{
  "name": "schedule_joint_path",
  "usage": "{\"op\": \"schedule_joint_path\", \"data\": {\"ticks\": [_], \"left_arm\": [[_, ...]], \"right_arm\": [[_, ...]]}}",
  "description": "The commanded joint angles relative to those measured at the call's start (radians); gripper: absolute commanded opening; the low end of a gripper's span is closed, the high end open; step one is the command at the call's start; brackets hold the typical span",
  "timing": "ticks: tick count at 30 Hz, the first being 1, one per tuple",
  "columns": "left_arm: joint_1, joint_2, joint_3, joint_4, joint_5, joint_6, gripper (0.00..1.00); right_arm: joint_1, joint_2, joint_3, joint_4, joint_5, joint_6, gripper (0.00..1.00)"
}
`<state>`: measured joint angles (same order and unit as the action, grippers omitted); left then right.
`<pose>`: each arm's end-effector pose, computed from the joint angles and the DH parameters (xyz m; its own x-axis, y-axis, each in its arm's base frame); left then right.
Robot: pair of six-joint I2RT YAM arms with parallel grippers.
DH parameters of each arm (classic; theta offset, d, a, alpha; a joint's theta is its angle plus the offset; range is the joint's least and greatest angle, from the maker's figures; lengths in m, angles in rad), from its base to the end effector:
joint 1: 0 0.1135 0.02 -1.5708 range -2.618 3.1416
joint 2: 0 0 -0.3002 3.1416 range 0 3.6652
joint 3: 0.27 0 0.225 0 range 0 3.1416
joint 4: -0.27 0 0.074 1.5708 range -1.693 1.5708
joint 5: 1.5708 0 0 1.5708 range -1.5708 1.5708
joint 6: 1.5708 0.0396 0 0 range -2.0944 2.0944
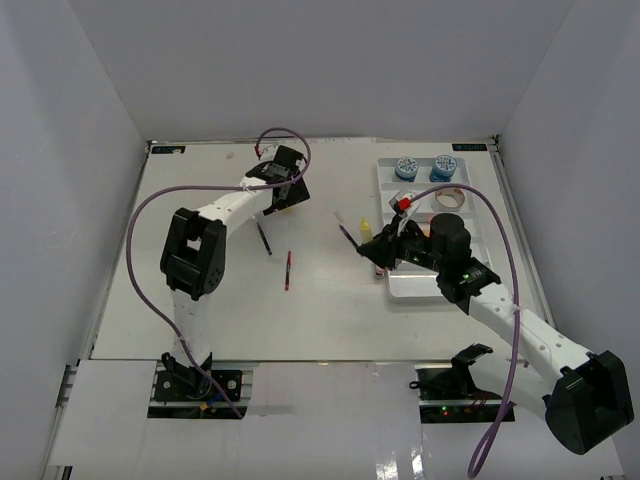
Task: Sort the stationery into containers
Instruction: Move the pen cap to the center of the board.
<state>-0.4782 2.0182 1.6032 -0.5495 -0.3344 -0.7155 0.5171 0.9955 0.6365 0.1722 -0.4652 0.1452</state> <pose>0.3931 -0.1891 0.2601 -0.7269 -0.3212 -0.6070 -0.2758 0.9460 -0.1702 0.1549 0.1085 0.3251 -0.2791 -0.0100 -0.9602 -0.7929 0.5664 0.2246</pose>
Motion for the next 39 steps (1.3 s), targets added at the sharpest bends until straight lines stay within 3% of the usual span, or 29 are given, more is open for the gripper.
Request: {"op": "schedule_joint_path", "data": {"ticks": [1,9,19,24,26,30,39], "left_arm": [[0.029,0.043,0.092,-0.075,-0.037,0.016,0.87],[0.059,0.175,0.202,-0.095,0.011,0.051,0.71],[0.072,0.277,0.284,-0.092,0.003,0.125,0.57],[0.073,0.272,0.264,-0.083,0.023,0.192,0.42],[0.072,0.248,0.230,-0.058,0.055,0.243,0.29],[0.063,0.148,0.105,0.046,0.127,0.383,0.13],[-0.048,-0.183,-0.201,0.221,0.380,0.801,0.09]], "right_arm": [[-0.003,-0.037,-0.017,0.023,0.022,-0.016,0.08],[-0.002,-0.058,-0.038,0.020,0.022,-0.018,0.08],[-0.002,-0.095,-0.050,0.001,0.016,-0.018,0.08],[-0.002,-0.120,-0.055,-0.014,0.014,-0.018,0.08],[-0.002,-0.123,-0.051,-0.026,0.011,-0.016,0.08],[-0.002,-0.142,-0.047,-0.040,0.013,-0.015,0.08],[-0.002,-0.204,-0.057,-0.077,0.026,-0.009,0.08]]}}
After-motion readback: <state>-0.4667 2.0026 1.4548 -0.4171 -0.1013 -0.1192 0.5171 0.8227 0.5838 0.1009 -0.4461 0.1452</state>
